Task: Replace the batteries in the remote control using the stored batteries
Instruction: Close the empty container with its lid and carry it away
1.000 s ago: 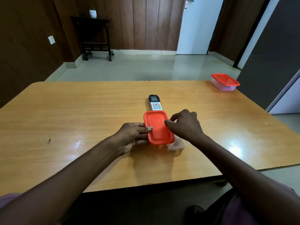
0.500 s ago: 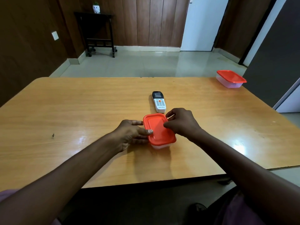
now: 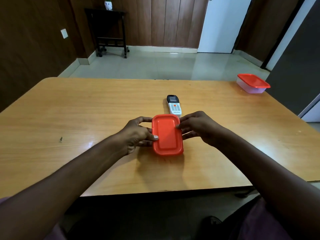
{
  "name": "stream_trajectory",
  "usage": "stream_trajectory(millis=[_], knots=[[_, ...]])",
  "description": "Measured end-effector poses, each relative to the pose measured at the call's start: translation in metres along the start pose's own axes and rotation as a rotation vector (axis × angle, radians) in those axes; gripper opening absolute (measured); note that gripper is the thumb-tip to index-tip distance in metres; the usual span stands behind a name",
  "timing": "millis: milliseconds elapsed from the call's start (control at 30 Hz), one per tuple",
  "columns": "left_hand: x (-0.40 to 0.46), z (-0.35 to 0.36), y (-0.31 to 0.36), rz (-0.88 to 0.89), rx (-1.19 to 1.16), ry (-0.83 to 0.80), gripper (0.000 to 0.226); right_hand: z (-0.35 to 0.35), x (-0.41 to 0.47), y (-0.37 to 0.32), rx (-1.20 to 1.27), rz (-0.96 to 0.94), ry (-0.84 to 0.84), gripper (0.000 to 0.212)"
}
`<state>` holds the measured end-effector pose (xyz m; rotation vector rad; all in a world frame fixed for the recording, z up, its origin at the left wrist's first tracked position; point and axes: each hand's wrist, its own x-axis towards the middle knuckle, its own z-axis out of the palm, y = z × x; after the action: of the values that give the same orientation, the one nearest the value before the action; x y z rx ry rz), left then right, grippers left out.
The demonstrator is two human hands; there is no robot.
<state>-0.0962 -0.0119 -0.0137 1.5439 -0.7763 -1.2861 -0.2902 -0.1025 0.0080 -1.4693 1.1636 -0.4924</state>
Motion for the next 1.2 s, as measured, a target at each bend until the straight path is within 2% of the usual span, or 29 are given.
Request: stream_trajectory(millis=[200, 367, 467, 667, 833, 933, 1067, 1200], knots=[[-0.002, -0.011, 0.005, 0.127, -0.088, 0.081, 0.032, 0.003, 0.003, -0.004, 0.085, -0.069, 0.030, 0.008], [0.002, -0.019, 0.006, 0.130, -0.024, 0.184, 0.023, 0.013, 0.003, -0.005, 0.085, -0.103, 0.018, 0.008], [0.004, -0.017, 0.008, 0.127, 0.032, 0.166, 0.019, 0.014, 0.003, -0.003, 0.105, -0.130, 0.047, 0.010], [-0.003, -0.015, -0.001, 0.170, -0.005, 0.124, 0.017, 0.012, 0.008, -0.007, -0.043, -0.201, 0.041, 0.006], [0.001, -0.018, 0.006, 0.211, 0.042, 0.186, 0.005, 0.025, 0.009, -0.002, -0.151, -0.239, 0.035, 0.007], [0.004, -0.016, 0.003, 0.233, 0.015, 0.245, 0.005, 0.025, 0.007, -0.001, -0.071, -0.260, 0.058, 0.008], [0.007, -0.016, -0.001, 0.219, -0.149, 0.298, 0.007, 0.017, 0.004, -0.001, -0.036, -0.110, 0.010, 0.019], [-0.001, -0.025, 0.004, 0.111, -0.282, 0.123, 0.029, 0.017, 0.004, 0.000, -0.005, -0.077, 0.053, 0.010]])
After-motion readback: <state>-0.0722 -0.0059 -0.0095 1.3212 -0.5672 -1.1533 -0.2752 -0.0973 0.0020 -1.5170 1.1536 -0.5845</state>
